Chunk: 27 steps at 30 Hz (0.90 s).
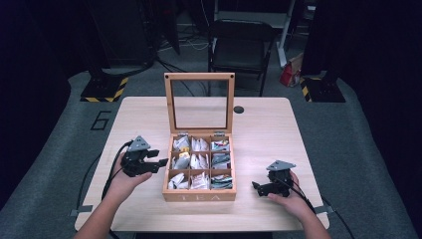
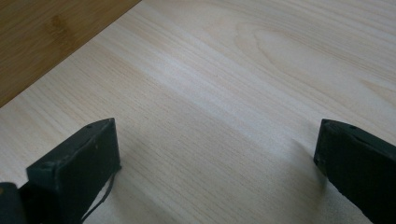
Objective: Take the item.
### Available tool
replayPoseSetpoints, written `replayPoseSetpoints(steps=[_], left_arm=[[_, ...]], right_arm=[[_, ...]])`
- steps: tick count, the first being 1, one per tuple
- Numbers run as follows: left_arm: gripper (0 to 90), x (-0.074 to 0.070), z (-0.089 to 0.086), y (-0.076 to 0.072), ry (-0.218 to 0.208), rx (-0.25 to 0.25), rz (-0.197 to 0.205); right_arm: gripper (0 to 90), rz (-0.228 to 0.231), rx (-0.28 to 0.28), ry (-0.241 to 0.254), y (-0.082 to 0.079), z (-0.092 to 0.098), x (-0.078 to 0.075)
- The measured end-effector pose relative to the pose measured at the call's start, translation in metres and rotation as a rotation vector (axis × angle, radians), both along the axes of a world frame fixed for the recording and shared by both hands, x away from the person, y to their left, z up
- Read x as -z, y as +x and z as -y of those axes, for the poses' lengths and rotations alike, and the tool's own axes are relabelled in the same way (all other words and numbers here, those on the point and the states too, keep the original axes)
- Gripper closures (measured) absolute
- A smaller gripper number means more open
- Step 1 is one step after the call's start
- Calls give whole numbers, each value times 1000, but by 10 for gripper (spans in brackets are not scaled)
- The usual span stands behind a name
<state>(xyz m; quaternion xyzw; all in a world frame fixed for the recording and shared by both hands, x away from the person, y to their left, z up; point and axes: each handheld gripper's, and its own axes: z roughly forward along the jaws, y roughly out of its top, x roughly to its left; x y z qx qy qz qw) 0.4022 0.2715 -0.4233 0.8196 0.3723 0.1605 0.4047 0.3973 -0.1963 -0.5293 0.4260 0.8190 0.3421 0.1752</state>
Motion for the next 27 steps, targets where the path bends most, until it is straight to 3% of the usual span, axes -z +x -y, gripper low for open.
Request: replayPoseSetpoints(steps=[14, 27], left_arm=[[478, -5, 13, 9, -11, 21, -13], [567, -1, 27, 16, -26, 53, -39]], right_arm=[[0, -1, -1, -1, 0, 0, 0], [0, 3, 2, 1, 0, 0, 0]])
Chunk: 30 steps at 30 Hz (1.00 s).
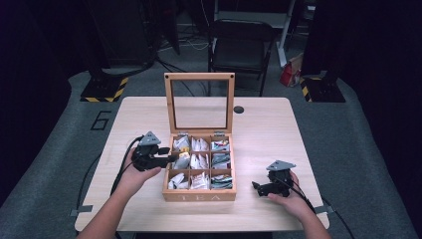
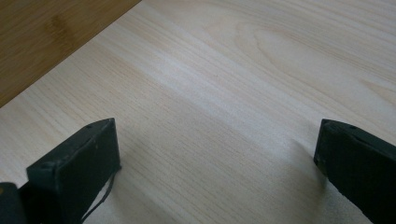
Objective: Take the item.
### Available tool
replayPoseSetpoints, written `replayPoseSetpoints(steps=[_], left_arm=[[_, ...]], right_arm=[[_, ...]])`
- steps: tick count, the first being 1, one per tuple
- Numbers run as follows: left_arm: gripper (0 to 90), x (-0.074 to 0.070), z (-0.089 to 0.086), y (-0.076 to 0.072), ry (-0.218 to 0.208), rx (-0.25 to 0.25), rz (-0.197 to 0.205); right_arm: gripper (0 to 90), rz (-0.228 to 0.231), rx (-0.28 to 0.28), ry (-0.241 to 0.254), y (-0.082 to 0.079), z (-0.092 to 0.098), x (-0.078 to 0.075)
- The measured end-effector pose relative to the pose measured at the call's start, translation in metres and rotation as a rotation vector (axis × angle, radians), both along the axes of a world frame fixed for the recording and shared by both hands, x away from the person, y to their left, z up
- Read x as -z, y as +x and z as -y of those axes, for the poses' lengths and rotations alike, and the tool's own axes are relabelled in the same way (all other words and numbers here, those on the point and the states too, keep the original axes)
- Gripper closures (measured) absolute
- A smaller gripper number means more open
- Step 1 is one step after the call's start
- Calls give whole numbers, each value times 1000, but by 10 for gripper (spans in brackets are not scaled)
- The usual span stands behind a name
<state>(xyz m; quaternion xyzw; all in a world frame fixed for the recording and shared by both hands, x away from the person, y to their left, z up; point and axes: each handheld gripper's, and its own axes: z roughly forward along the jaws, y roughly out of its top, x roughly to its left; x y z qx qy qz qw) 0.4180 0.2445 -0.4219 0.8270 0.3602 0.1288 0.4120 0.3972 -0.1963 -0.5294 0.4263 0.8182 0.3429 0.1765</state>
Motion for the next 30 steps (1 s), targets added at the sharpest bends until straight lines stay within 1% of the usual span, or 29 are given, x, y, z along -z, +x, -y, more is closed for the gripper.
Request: replayPoseSetpoints(steps=[2, 3, 4, 5, 6, 8, 9, 11, 13, 14, 15, 16, 17, 18, 19, 22, 23, 25, 26, 28, 30], left_arm=[[581, 1, 3, 2, 7, 8, -3], [587, 1, 4, 2, 12, 13, -13], [592, 1, 6, 3, 19, 13, -8], [592, 3, 8, 3, 14, 7, -12], [602, 4, 10, 5, 20, 15, -12], [612, 4, 12, 5, 17, 13, -19], [620, 5, 12, 6, 14, 21, -23], [620, 5, 15, 7, 19, 21, -18], [621, 6, 17, 7, 18, 14, -20], [621, 6, 18, 8, 25, 10, -22], [622, 7, 19, 9, 16, 6, -27], [630, 7, 19, 9, 27, 11, -23], [630, 8, 21, 10, 21, 8, -19], [631, 8, 22, 10, 20, 14, -29], [638, 8, 23, 11, 32, 19, -25], [653, 10, 26, 12, 29, 20, -32], [658, 10, 27, 12, 39, 27, -32], [669, 11, 28, 13, 41, 28, -30], [672, 12, 29, 13, 33, 22, -29], [687, 12, 29, 13, 30, 24, -36], [702, 12, 30, 14, 36, 31, -40]], right_arm=[[0, 0, 0, 0, 0, 0, 0], [0, 0, 0, 0, 0, 0, 0], [0, 0, 0, 0, 0, 0, 0], [0, 0, 0, 0, 0, 0, 0], [0, 0, 0, 0, 0, 0, 0], [0, 0, 0, 0, 0, 0, 0], [0, 0, 0, 0, 0, 0, 0], [0, 0, 0, 0, 0, 0, 0], [0, 0, 0, 0, 0, 0, 0], [0, 0, 0, 0, 0, 0, 0], [0, 0, 0, 0, 0, 0, 0], [0, 0, 0, 0, 0, 0, 0], [0, 0, 0, 0, 0, 0, 0], [0, 0, 0, 0, 0, 0, 0], [0, 0, 0, 0, 0, 0, 0], [0, 0, 0, 0, 0, 0, 0], [0, 0, 0, 0, 0, 0, 0], [0, 0, 0, 0, 0, 0, 0], [0, 0, -1, 0, 0, 0, 0], [0, 0, 0, 0, 0, 0, 0], [0, 0, 0, 0, 0, 0, 0]])
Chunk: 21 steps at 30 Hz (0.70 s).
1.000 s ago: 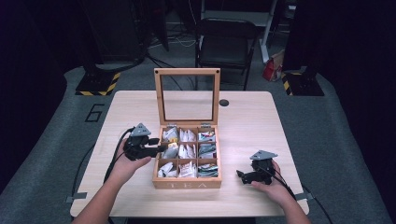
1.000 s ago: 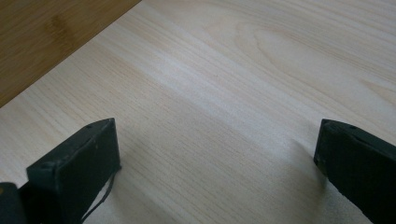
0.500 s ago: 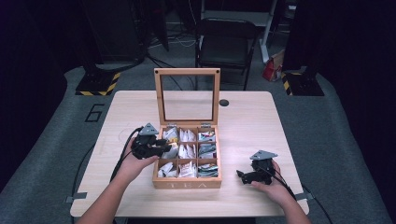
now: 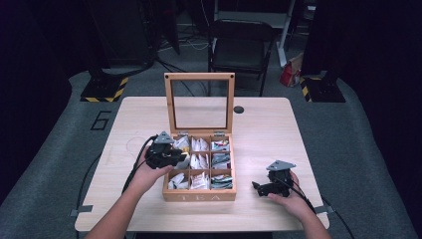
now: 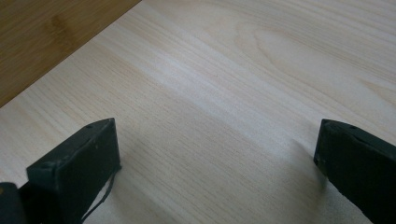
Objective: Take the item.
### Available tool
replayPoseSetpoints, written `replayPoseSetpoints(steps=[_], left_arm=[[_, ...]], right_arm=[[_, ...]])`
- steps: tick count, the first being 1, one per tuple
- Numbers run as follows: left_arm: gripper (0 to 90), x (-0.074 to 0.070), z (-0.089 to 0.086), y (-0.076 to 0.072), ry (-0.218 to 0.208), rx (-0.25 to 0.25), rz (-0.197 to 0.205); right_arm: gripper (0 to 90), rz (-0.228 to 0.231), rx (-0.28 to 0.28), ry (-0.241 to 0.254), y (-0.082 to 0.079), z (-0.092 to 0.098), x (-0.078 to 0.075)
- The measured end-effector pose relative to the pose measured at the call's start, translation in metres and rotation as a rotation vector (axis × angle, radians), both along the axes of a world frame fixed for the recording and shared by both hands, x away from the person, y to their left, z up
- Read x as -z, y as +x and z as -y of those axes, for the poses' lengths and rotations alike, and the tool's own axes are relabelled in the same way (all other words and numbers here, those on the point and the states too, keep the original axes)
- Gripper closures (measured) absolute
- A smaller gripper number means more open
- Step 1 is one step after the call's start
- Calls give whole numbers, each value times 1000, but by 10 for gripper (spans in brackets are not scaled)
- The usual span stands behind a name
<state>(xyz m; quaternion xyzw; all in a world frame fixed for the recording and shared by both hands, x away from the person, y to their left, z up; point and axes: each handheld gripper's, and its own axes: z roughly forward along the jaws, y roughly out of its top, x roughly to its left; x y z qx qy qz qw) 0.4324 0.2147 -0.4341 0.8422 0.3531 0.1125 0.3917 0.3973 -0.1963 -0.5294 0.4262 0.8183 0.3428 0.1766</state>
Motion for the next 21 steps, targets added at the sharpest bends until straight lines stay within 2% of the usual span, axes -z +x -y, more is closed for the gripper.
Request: replayPoseSetpoints(steps=[13, 15, 16, 21], left_arm=[[736, 5, 5, 4, 8, 7, -24], [753, 5, 5, 4, 16, 10, -17], [771, 5, 6, 4, 14, 13, -29], [818, 5, 7, 3, 16, 25, -30]], right_arm=[[0, 0, 0, 0, 0, 0, 0], [0, 0, 0, 0, 0, 0, 0], [0, 0, 0, 0, 0, 0, 0], [0, -2, -2, -1, 0, 0, 0]])
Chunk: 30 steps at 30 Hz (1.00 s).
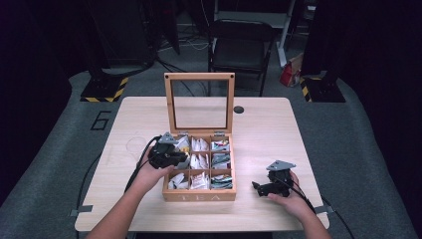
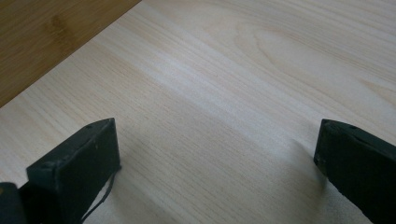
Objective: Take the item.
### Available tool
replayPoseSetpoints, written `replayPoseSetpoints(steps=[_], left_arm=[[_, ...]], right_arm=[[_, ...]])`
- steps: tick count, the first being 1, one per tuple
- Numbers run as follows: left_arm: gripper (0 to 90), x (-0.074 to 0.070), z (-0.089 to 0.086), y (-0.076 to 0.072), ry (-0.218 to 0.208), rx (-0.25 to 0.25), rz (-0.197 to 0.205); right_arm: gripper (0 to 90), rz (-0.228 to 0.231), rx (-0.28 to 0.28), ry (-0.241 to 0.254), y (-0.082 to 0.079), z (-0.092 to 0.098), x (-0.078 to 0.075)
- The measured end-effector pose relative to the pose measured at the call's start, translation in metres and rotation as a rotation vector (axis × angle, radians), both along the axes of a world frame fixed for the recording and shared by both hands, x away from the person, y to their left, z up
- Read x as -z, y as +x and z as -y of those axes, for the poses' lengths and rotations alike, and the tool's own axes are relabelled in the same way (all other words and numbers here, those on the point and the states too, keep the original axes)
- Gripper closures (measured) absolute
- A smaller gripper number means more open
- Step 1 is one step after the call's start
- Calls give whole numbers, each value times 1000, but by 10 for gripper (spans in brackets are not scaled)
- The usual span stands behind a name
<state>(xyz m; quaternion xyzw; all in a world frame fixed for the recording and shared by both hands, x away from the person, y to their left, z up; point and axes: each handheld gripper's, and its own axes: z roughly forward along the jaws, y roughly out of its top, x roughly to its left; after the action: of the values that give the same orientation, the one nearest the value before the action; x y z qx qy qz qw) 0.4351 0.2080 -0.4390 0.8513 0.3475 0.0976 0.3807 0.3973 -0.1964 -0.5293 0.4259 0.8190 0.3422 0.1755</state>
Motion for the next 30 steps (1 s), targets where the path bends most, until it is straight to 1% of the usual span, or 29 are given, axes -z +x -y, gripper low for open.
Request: replayPoseSetpoints(steps=[2, 3, 5, 8, 11, 12, 16, 17, 19, 20, 21, 24, 27, 29, 30], left_arm=[[849, 0, 1, -1, 3, 5, 1], [862, -1, 0, -1, 14, 10, 4], [874, -1, 0, -1, 12, 9, 8], [876, -2, -1, -2, 10, 7, 3], [876, -3, -3, -4, 7, 6, 9], [876, -4, -4, -5, 13, 7, 7], [876, -6, -9, -7, 10, 2, 4], [876, -7, -11, -7, 21, 4, 8], [876, -8, -15, -8, 23, 5, 7], [876, -9, -16, -9, 20, -3, 4], [876, -10, -19, -10, 23, -1, 10], [879, -12, -22, -11, 25, -1, 8], [884, -16, -24, -13, 27, 1, 20], [886, -19, -26, -14, 17, -7, 34], [886, -22, -27, -14, 12, -10, 33]], right_arm=[[0, 0, 0, 0, 0, 0, 0], [0, 0, -1, 0, 0, 0, 0], [0, 0, 0, 0, 0, 0, 0], [0, -1, 0, 0, 0, 0, 0], [0, 0, 0, 0, 0, 0, 0], [0, 0, 0, 0, 0, 0, 0], [0, 0, 0, 0, 0, 0, 0], [0, 0, 0, 0, 0, 0, 0], [0, 0, 0, 0, 0, 0, 0], [0, 0, 0, 0, 0, 0, 0], [0, 0, 0, 0, 0, 0, 0], [0, 0, 0, 0, 0, 0, 0], [0, 0, 0, 0, 0, 0, 0], [0, 0, 0, 0, 0, 0, 0], [0, 0, 0, 0, 0, 0, 0]])
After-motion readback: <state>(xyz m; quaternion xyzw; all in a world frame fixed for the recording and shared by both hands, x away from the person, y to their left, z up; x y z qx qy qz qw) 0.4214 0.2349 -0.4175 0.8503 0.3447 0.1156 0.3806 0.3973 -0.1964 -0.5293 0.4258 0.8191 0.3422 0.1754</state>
